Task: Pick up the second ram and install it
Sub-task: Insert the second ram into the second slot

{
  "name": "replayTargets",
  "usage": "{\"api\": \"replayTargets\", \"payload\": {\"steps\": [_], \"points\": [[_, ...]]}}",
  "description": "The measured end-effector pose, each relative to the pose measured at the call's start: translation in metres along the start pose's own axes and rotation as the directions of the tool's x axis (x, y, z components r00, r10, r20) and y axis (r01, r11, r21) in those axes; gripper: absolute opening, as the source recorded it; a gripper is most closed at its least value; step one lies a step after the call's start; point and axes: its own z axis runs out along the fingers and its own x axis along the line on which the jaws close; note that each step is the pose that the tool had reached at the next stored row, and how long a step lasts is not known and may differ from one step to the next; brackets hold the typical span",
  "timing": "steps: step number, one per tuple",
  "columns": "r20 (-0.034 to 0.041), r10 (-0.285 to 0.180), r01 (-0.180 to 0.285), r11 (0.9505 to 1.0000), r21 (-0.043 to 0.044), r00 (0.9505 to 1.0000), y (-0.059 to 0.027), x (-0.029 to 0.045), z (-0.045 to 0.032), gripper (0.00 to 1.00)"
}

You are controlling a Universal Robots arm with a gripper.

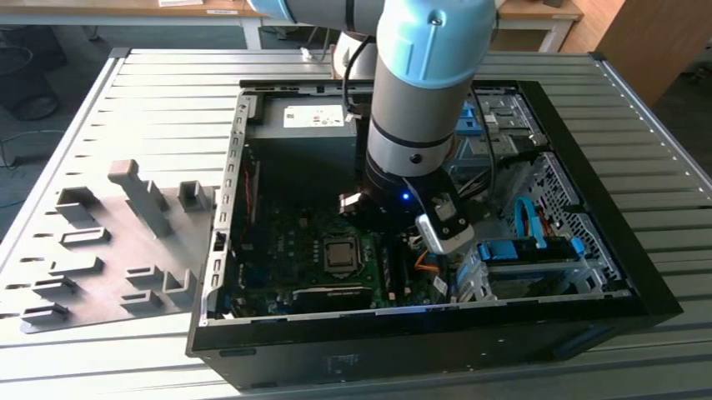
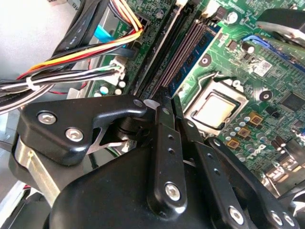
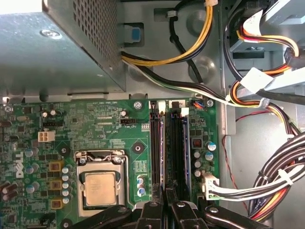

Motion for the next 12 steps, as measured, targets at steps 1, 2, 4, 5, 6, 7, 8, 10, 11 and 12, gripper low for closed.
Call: {"api": "replayTargets", "payload": {"steps": [1,2,4,5,6,7,8,10,11,12], "points": [[0.0000,0.000,0.000,1.0000,0.0005,1.0000,0.0005,0.0000,0.0004,0.14],[-0.0001,0.000,0.000,1.0000,0.0009,1.0000,0.0012,0.0001,0.0009,0.14],[0.0000,0.000,0.000,1.0000,0.0011,1.0000,0.0021,0.0001,0.0019,0.14],[0.0000,0.000,0.000,1.0000,0.0011,1.0000,0.0025,0.0001,0.0022,0.14],[0.0001,0.000,0.000,1.0000,0.0012,1.0000,0.0027,0.0001,0.0024,0.14],[0.0000,0.000,0.000,1.0000,0.0012,1.0000,0.0028,0.0001,0.0024,0.14],[0.0000,0.000,0.000,1.0000,0.0012,1.0000,0.0028,0.0001,0.0024,0.14],[0.0000,0.000,0.000,1.0000,0.0010,1.0000,0.0029,0.0001,0.0025,0.14],[0.0001,0.000,0.000,1.0000,0.0011,1.0000,0.0029,0.0001,0.0025,0.14],[0.0000,0.000,0.000,1.0000,0.0011,1.0000,0.0029,0.0001,0.0025,0.14]]}}
